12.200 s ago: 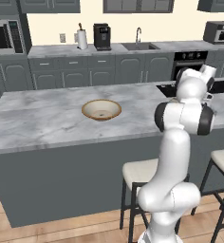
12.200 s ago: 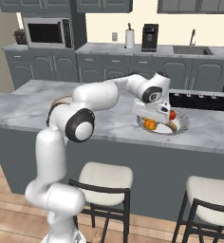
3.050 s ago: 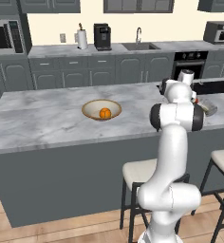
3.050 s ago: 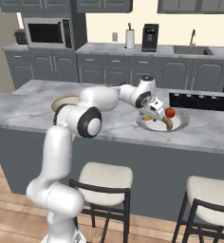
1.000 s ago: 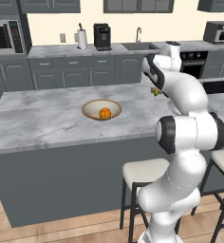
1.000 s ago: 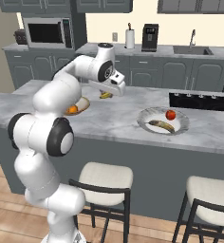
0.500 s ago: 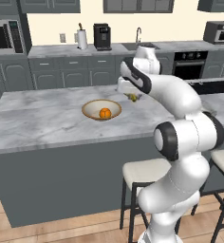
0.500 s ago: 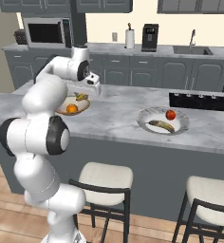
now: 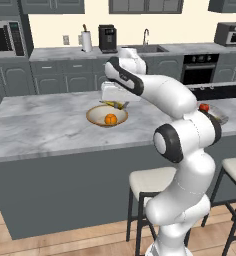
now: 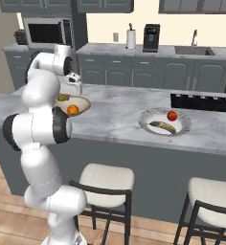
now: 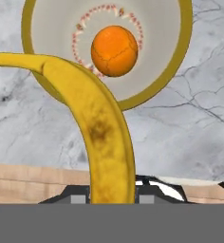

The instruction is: Take the fruits from the plate on the dining counter and place two fruits in each bowl.

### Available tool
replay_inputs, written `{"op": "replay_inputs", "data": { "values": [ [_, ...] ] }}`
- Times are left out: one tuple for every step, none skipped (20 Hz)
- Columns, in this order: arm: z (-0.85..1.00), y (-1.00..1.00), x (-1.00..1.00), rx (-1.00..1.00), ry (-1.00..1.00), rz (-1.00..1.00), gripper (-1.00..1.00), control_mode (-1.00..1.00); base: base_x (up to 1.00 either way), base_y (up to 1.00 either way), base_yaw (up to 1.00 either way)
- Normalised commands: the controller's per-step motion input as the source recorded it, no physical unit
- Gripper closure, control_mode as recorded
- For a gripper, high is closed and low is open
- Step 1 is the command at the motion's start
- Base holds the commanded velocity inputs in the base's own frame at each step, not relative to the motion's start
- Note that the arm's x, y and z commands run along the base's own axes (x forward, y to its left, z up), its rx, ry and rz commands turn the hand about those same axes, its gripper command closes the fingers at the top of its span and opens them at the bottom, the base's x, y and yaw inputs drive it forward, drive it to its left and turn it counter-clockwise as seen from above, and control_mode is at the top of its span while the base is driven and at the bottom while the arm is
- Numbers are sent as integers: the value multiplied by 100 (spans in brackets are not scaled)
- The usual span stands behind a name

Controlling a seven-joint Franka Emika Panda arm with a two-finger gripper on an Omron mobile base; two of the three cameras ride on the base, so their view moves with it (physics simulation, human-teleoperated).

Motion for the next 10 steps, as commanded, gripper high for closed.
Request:
{"op": "replay_inputs", "data": {
  "values": [
    [-30,26,38,0,0,0,100,-100,0,0,0],
    [-30,27,44,0,0,0,100,-100,0,0,0],
    [-30,23,45,0,0,0,100,-100,0,0,0],
    [-33,21,46,0,0,0,100,-100,0,0,0],
    [-41,25,42,0,2,0,100,-100,0,0,0],
    [-49,33,35,-1,5,0,100,-100,0,0,0],
    [-59,39,41,-1,2,0,100,-100,0,0,0],
    [-54,32,42,0,1,0,100,-100,0,0,0],
    [-54,35,46,0,0,0,100,-100,0,0,0],
    [-53,29,43,0,1,0,100,-100,0,0,0]
  ]
}}
